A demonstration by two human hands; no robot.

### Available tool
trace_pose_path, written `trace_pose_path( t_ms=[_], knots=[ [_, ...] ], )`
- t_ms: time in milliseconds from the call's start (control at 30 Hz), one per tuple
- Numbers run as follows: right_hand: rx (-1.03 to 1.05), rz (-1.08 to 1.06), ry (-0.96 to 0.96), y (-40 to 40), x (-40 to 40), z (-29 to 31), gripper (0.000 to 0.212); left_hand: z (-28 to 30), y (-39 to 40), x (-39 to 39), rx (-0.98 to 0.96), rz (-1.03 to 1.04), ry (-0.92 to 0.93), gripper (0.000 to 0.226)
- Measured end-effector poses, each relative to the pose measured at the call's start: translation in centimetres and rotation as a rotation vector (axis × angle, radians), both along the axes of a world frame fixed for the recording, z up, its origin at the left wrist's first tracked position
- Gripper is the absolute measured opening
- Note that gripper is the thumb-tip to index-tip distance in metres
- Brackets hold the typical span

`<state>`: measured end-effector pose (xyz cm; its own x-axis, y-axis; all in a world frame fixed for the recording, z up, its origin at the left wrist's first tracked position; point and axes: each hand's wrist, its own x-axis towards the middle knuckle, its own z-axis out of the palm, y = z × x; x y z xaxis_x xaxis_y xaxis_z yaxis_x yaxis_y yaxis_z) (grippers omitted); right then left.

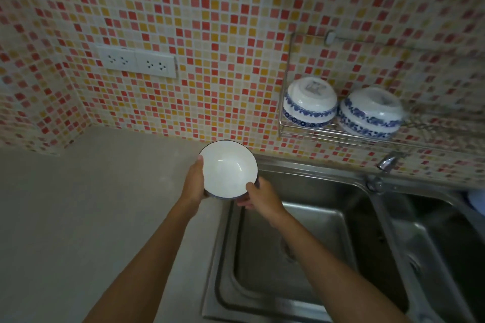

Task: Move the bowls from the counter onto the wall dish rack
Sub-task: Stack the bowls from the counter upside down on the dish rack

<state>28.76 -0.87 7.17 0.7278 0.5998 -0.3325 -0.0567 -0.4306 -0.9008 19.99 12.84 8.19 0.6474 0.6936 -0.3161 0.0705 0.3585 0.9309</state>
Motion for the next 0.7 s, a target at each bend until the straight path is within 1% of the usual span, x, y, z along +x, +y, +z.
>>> trace_pose_path(
  t_ms=[67, 133, 233, 300, 367, 433, 500, 533, 567, 633, 667, 700],
  knots=[
    [0.033, 0.009, -0.028, -2.1, 0.5, 1.2, 0.032, 1.2, -1.7, 0.4, -0.008, -0.013, -0.091, 0.033],
    [0.052, 0.021, -0.053, -4.1, 1.0, 2.2, 0.028, 2.1, -3.4, 0.8, -0.014, -0.01, -0.139, 0.033],
    [0.088, 0.042, -0.079, -6.6, 1.9, 3.8, 0.033, 3.3, -5.7, 1.3, -0.009, 0.064, -0.127, 0.029],
    [0.125, 0.067, -0.153, -8.3, 2.6, 5.2, 0.032, 4.2, -7.0, 1.7, -0.009, 0.085, -0.123, 0.031],
    [0.146, 0.054, -0.331, -10.0, 3.5, 7.1, 0.029, 5.4, -8.0, 1.9, 0.01, 0.062, -0.148, 0.038],
    [0.139, -0.034, -0.557, -11.6, 5.1, 8.8, 0.03, 6.9, -8.9, 2.1, 0.07, 0.035, -0.168, 0.043],
    [0.155, -0.152, -0.778, -13.0, 7.3, 10.3, 0.035, 8.5, -9.7, 2.5, 0.128, 0.01, -0.182, 0.045],
    [0.146, -0.187, -0.886, -13.7, 8.5, 10.7, 0.04, 9.2, -10.0, 2.8, 0.15, -0.004, -0.195, 0.05],
    [0.108, -0.193, -0.975, -14.2, 9.8, 11.0, 0.046, 10.1, -10.4, 3.1, 0.166, -0.018, -0.202, 0.057],
    [-0.044, -0.153, -1.072, -14.9, 12.3, 11.3, 0.059, 11.8, -11.2, 3.8, 0.219, -0.031, -0.203, 0.067],
    [-0.129, -0.134, -1.09, -15.2, 13.4, 11.5, 0.067, 12.3, -11.5, 4.4, 0.247, -0.027, -0.203, 0.065],
    [-0.206, -0.122, -1.101, -15.5, 14.6, 11.6, 0.073, 12.9, -11.9, 5.0, 0.267, -0.014, -0.203, 0.058]
  ],
)
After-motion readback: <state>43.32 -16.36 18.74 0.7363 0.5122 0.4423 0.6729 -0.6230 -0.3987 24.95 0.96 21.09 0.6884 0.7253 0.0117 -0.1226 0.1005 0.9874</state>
